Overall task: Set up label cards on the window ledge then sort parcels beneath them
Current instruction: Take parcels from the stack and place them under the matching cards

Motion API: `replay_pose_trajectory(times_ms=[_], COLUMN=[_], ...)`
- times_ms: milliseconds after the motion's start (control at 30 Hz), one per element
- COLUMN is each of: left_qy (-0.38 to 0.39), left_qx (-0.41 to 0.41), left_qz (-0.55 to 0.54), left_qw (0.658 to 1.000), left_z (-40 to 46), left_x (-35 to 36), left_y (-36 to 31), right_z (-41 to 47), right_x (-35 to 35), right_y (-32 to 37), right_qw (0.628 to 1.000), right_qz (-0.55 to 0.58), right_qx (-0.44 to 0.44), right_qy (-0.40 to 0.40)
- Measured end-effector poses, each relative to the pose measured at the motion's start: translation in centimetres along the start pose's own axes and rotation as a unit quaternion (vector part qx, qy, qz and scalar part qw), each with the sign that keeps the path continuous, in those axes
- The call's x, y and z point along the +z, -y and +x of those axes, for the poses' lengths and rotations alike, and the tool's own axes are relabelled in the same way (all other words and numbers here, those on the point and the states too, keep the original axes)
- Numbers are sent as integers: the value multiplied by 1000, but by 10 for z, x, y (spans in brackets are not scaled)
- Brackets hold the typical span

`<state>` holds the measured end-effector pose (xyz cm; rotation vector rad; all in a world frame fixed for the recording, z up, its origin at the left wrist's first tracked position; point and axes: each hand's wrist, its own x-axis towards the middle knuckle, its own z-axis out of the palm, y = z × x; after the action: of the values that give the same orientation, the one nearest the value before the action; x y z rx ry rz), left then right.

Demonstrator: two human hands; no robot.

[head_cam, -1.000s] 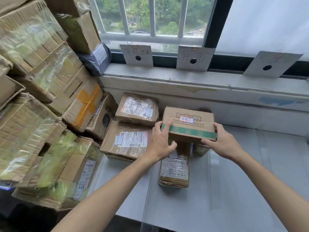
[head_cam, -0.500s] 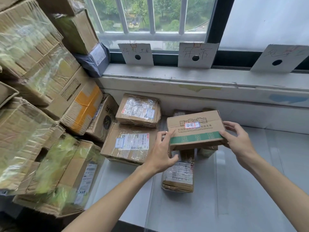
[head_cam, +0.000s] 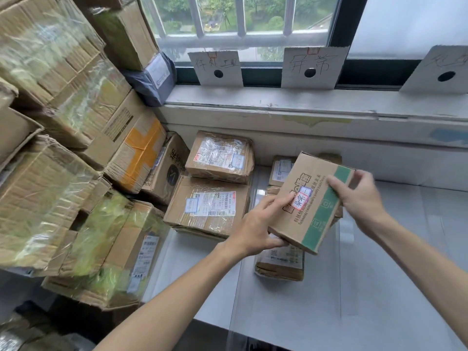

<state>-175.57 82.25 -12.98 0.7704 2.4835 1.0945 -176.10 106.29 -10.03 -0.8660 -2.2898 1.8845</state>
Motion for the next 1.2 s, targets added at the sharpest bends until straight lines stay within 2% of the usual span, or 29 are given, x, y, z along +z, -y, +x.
replay_pose_trajectory(times_ms=[133,267,367,600,900,1200], left_qy=[-78,-97,-81,-90,-63,-55], left_qx=[-23,-45,-57,-95,-140,-131], left_qz=[11,12,36,42,99,80], left_qw=[997,994,994,991,983,987], left_z=[1,5,11,40,68,60], left_x=[14,15,17,24,32,27], left_y=[-1,13,22,22,24,24], right_z=[-38,-54,-49,-21,0,-23], right_x=[23,32,30,37,41,11], right_y=[-15,-35,-38,-25,-34,-44], right_qw=[988,971,969,963,909,928], right_qz=[-88,-170,-198,-227,-381,-336], right_qx=[-42,-70,-55,-105,-133,-126], right_qy=[117,155,140,102,110,98])
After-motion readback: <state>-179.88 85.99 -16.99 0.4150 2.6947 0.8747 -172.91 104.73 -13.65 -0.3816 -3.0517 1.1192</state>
